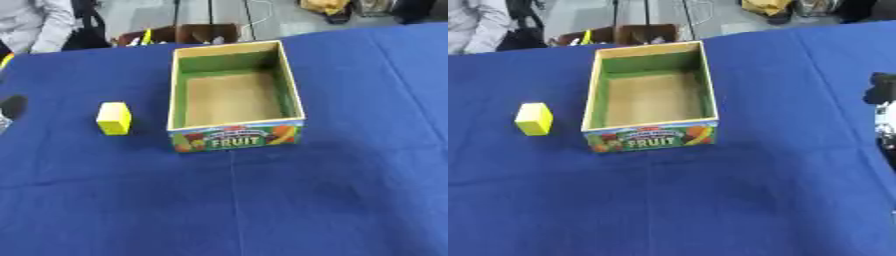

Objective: Pick up objects on the table and place them in the box.

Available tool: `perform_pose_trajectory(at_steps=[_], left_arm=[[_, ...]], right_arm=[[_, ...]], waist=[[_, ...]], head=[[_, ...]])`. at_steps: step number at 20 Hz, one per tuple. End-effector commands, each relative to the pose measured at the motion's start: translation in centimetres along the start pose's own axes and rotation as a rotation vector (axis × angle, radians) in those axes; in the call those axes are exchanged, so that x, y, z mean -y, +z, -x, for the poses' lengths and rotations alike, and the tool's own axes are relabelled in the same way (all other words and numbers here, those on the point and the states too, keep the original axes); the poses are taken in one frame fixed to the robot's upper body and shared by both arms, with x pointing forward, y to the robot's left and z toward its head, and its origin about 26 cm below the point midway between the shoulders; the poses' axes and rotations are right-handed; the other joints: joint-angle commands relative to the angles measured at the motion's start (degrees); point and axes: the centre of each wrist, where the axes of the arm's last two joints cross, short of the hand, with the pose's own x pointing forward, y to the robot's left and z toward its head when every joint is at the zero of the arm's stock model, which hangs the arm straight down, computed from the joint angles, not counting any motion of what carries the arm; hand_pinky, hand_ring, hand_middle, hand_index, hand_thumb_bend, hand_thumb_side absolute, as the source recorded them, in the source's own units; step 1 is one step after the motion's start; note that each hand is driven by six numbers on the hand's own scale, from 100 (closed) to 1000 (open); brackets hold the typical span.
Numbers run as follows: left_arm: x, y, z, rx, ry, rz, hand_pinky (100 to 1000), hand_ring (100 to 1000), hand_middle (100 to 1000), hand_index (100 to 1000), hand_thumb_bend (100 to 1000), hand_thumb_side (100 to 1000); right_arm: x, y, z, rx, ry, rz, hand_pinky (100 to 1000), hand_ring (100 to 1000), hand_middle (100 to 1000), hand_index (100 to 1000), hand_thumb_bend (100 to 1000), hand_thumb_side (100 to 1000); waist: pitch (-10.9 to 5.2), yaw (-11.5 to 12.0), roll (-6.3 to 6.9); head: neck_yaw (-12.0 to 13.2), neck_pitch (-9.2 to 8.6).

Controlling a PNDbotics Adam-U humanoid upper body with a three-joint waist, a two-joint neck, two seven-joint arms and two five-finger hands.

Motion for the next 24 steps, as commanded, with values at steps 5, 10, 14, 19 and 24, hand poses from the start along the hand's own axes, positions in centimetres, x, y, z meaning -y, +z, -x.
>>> perform_pose_trajectory(at_steps=[5, 10, 14, 19, 24], left_arm=[[-3.4, -3.3, 1.6, 0.062, -0.173, 0.284, 613, 749, 846, 969, 660, 863], [-3.9, -5.4, 3.4, 0.094, -0.23, 0.37, 627, 765, 870, 986, 715, 796], [-4.0, -7.2, 3.8, 0.102, -0.258, 0.443, 642, 793, 917, 985, 716, 714], [-3.7, -9.4, 3.4, 0.135, -0.281, 0.556, 684, 825, 927, 1000, 768, 651], [-3.1, -11.3, 3.0, 0.164, -0.268, 0.686, 706, 848, 945, 1000, 766, 563]], right_arm=[[0.6, -0.3, -0.5, 0.036, 0.023, -0.018, 634, 786, 515, 664, 100, 617], [0.6, -0.2, -0.4, 0.034, 0.027, -0.023, 634, 785, 515, 663, 100, 618], [0.5, 0.0, -0.4, 0.034, 0.028, -0.031, 635, 786, 515, 664, 100, 620], [0.5, 0.1, -0.3, 0.031, 0.034, -0.034, 636, 787, 515, 664, 100, 619], [0.5, 0.1, -0.3, 0.029, 0.033, -0.042, 634, 784, 515, 664, 100, 617]], waist=[[-1.02, -0.11, -0.25], [-1.22, -0.39, -0.32], [-1.34, -0.71, -0.35], [-1.4, -1.24, -0.05], [-1.96, -2.06, 0.25]], head=[[-0.55, -0.89], [-0.74, -1.42], [-0.5, -1.98], [-0.04, -2.23], [0.59, -1.17]])
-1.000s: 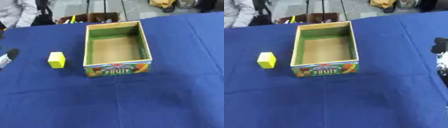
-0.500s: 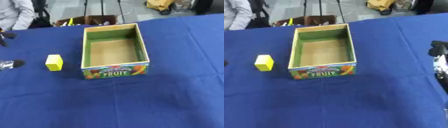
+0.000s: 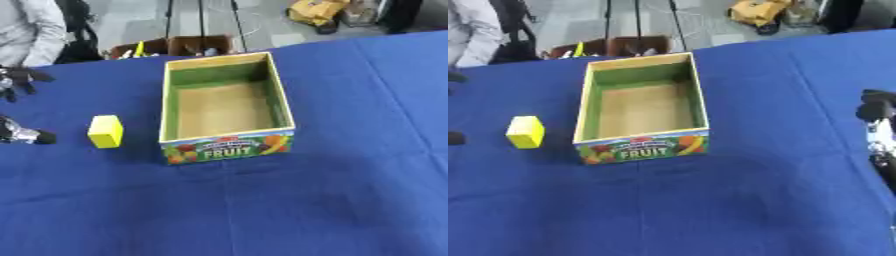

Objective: Pick up objects on the table and place them in the box.

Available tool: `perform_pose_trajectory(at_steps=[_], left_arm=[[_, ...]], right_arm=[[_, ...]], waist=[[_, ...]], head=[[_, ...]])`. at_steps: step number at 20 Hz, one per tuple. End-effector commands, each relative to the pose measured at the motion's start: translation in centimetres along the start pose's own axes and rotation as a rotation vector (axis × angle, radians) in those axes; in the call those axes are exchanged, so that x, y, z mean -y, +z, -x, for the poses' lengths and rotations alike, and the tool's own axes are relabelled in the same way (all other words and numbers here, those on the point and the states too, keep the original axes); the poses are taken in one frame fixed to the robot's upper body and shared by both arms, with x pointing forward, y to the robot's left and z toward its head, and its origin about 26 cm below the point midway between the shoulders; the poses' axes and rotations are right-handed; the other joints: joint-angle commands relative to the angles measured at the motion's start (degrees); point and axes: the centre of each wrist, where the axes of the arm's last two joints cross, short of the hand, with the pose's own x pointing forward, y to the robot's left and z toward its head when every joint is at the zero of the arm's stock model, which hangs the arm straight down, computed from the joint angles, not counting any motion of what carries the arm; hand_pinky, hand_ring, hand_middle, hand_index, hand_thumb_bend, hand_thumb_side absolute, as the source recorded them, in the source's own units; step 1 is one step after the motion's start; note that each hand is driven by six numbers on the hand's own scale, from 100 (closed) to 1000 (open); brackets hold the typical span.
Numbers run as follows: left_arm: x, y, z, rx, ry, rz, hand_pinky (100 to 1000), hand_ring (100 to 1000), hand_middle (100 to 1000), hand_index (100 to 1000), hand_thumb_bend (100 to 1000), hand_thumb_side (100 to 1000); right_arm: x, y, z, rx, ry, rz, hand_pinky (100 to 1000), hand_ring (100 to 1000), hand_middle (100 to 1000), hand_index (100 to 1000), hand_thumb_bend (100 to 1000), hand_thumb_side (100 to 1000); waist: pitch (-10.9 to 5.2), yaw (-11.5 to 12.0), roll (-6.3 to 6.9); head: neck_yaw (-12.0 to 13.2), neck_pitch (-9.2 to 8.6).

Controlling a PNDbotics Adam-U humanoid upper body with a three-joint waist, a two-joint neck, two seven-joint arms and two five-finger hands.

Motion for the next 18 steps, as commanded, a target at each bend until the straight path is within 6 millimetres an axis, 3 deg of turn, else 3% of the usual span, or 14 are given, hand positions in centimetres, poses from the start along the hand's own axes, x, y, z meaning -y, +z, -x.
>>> perform_pose_trajectory(at_steps=[1, 6, 18], left_arm=[[-1.1, -0.5, 0.2, 0.013, -0.006, 0.073, 711, 851, 947, 1000, 755, 554], [-1.2, -2.7, -0.5, 0.039, -0.026, 0.185, 715, 846, 919, 1000, 720, 539], [0.9, -5.9, 0.4, -0.011, 0.016, 0.245, 657, 797, 863, 974, 656, 538]], right_arm=[[0.5, -0.5, -0.5, 0.029, 0.024, -0.021, 634, 783, 515, 664, 100, 617], [0.5, -0.4, -0.5, 0.024, 0.022, -0.027, 634, 783, 514, 663, 100, 614], [0.3, -0.5, -0.5, 0.025, 0.023, -0.041, 639, 787, 513, 664, 100, 616]], waist=[[-1.36, -0.24, 0.1], [-1.95, -0.76, 0.43], [-1.45, -2.9, 1.28]], head=[[0.51, 0.63], [0.6, 1.82], [2.05, 0.26]])
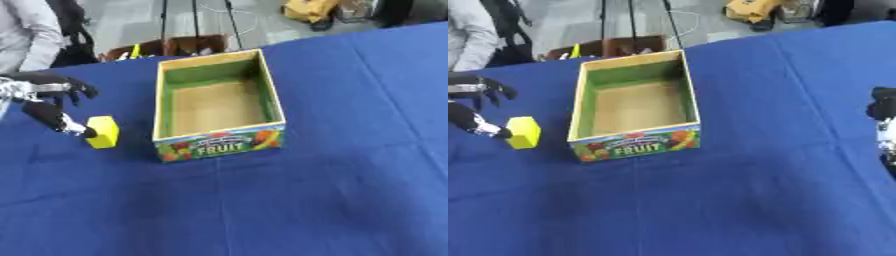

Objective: Pick up objects on the table and place them in the box.

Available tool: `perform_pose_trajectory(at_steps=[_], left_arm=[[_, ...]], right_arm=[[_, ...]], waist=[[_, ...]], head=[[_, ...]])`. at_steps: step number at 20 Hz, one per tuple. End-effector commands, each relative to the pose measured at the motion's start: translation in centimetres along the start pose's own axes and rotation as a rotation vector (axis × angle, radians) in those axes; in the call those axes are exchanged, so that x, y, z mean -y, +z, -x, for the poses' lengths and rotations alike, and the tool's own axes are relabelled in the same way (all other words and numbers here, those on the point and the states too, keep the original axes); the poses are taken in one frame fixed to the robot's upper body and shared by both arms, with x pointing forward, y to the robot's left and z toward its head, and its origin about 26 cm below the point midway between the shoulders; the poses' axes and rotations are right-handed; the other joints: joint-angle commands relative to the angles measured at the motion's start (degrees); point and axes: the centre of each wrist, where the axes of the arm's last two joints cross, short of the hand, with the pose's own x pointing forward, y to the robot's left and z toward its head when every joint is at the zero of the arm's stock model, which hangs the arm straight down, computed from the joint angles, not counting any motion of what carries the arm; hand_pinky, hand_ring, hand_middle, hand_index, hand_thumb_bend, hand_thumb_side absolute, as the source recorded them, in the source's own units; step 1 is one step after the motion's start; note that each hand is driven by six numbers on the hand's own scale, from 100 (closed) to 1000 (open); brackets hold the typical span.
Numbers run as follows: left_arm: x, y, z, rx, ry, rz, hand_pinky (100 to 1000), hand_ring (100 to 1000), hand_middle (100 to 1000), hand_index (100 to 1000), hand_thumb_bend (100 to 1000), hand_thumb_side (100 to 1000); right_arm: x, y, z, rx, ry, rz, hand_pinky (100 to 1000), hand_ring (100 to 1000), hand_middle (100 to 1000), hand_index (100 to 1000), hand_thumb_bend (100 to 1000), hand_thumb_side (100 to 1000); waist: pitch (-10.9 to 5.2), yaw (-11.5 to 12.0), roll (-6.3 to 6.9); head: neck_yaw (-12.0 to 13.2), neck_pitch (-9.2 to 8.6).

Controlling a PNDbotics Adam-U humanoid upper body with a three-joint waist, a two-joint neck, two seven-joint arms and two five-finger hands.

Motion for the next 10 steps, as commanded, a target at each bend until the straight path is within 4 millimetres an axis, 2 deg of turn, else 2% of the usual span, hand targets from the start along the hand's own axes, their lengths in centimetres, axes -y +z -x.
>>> perform_pose_trajectory(at_steps=[1, 10], left_arm=[[-0.95, 0.55, 0.65, 0.018, -0.05, 0.035, 658, 798, 863, 973, 653, 534], [-0.33, -0.34, 0.83, -0.004, -0.068, 0.09, 661, 792, 844, 954, 615, 508]], right_arm=[[0.38, -0.53, -0.53, 0.032, 0.02, -0.012, 639, 787, 513, 664, 100, 616], [0.28, -0.64, -0.58, 0.042, 0.026, -0.019, 642, 790, 513, 664, 100, 618]], waist=[[-0.52, -0.2, -0.09], [0.61, -0.71, 0.11]], head=[[0.49, -0.84], [1.01, -1.47]])
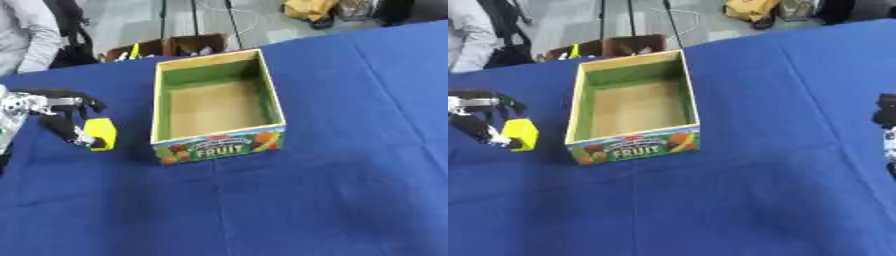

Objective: Pick up objects on the table and place them in the box.

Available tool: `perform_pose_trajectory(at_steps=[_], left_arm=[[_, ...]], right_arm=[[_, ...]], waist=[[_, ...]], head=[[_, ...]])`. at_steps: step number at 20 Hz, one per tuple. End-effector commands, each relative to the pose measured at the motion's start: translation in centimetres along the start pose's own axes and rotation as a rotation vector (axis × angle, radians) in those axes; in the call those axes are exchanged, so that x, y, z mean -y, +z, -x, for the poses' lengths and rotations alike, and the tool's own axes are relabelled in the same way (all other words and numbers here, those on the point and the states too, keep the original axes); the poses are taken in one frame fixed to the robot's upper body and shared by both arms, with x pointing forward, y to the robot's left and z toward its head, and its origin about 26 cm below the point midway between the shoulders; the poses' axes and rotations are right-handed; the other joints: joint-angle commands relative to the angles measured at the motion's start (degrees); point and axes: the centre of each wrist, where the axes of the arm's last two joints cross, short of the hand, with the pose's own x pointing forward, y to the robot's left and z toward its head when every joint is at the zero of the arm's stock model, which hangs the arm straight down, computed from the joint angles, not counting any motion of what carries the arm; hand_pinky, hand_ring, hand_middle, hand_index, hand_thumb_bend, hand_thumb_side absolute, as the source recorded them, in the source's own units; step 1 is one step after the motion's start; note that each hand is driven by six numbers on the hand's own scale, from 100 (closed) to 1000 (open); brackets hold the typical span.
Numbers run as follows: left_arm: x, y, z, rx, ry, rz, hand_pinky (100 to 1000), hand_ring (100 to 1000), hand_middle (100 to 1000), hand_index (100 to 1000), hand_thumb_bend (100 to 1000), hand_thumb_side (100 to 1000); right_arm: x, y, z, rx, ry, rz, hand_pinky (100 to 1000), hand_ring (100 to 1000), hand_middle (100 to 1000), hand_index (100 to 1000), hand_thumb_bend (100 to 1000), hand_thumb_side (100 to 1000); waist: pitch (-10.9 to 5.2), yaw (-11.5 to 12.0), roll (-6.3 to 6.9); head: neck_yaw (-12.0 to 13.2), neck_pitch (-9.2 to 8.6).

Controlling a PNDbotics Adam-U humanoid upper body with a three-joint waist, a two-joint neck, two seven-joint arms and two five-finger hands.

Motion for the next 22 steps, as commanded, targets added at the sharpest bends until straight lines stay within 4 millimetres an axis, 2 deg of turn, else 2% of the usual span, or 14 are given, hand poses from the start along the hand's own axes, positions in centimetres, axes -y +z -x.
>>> perform_pose_trajectory(at_steps=[1, 7, 12, 18, 22], left_arm=[[-1.4, 1.01, 0.37, 0.016, -0.085, 0.053, 659, 790, 842, 953, 606, 510], [-1.26, 0.94, 0.41, -0.038, -0.134, 0.063, 651, 777, 830, 941, 531, 528], [-1.04, 0.74, 0.43, -0.074, -0.171, 0.063, 634, 756, 811, 930, 510, 536], [-0.64, 0.46, 0.46, -0.068, -0.178, 0.054, 574, 705, 748, 892, 484, 525], [-0.51, 0.37, 0.49, -0.065, -0.175, 0.035, 520, 655, 669, 825, 431, 542]], right_arm=[[0.29, -0.59, -0.55, 0.034, 0.022, -0.012, 642, 791, 513, 664, 100, 618], [0.25, -0.63, -0.57, 0.038, 0.021, -0.012, 641, 790, 512, 664, 100, 619], [0.21, -0.65, -0.58, 0.04, 0.02, -0.011, 641, 790, 512, 663, 100, 619], [0.2, -0.64, -0.57, 0.04, 0.022, -0.01, 642, 792, 511, 663, 100, 621], [0.18, -0.65, -0.58, 0.04, 0.022, -0.01, 642, 792, 511, 663, 100, 621]], waist=[[-0.7, 0.01, -0.1], [-0.45, -0.21, -0.08], [-0.3, -0.3, -0.1], [-0.02, -0.42, -0.1], [0.11, -0.48, -0.04]], head=[[0.21, -0.55], [0.41, -0.86], [0.47, -1.08], [0.52, -1.05], [0.5, -1.11]])
